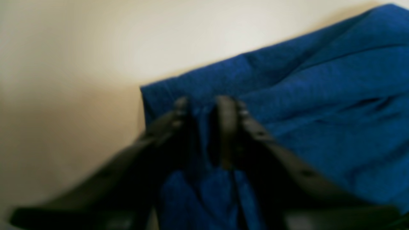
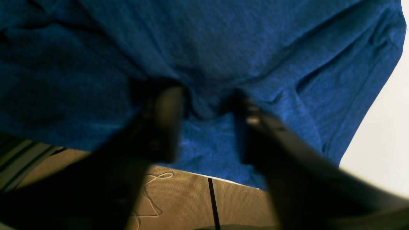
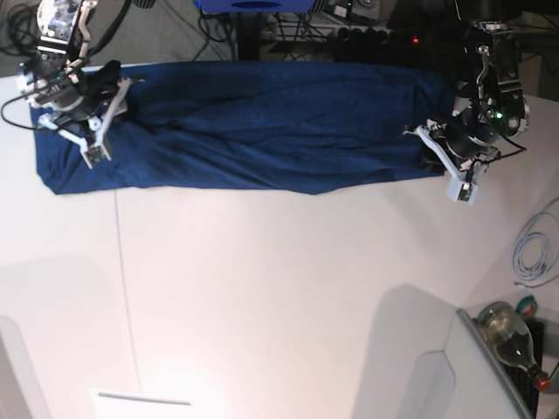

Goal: Layout the t-shirt on the table in an organized manner, then fold the t-shirt properly
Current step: 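Lay the folded edge down with both grippers and release, then grasp the shirt end with the left gripper and lift it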

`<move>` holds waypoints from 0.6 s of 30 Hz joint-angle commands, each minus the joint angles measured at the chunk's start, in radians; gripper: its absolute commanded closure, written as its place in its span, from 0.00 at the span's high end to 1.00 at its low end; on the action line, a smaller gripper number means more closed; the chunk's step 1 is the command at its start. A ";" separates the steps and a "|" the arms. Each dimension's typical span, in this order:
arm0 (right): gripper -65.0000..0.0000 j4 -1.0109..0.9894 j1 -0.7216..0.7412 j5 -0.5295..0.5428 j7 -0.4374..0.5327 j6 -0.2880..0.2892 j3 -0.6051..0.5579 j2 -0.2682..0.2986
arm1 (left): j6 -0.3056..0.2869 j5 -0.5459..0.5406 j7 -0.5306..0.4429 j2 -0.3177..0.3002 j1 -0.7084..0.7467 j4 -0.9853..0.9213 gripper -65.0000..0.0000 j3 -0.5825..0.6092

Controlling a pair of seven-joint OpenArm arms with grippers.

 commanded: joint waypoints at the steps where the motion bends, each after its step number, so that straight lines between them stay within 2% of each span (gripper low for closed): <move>1: 0.54 0.020 0.004 0.007 0.011 -0.003 0.002 0.006 | -0.003 -0.005 -0.011 -0.013 0.011 0.036 0.39 -0.004; 3: 0.61 0.022 0.003 0.007 0.011 -0.003 0.002 0.006 | -0.004 -0.011 0.003 -0.013 0.032 0.073 0.56 -0.013; 5: 0.61 0.022 0.004 0.007 0.012 -0.003 0.002 0.006 | -0.006 -0.025 0.058 -0.013 0.046 0.124 0.66 -0.016; 9: 0.61 0.048 0.006 0.011 0.012 -0.003 0.018 0.000 | -0.080 -0.120 0.133 -0.007 0.067 0.236 0.67 -0.068; 12: 0.61 0.091 0.018 0.013 0.019 -0.003 0.070 -0.025 | -0.086 -0.209 0.136 0.007 0.061 0.245 0.67 -0.180; 15: 0.61 0.119 0.023 0.013 0.069 0.002 0.114 -0.031 | -0.087 -0.262 0.133 0.013 0.037 0.150 0.67 -0.258; 18: 0.61 0.117 0.021 0.013 0.123 0.002 0.122 -0.028 | -0.092 -0.264 0.112 0.013 0.020 -0.004 0.68 -0.263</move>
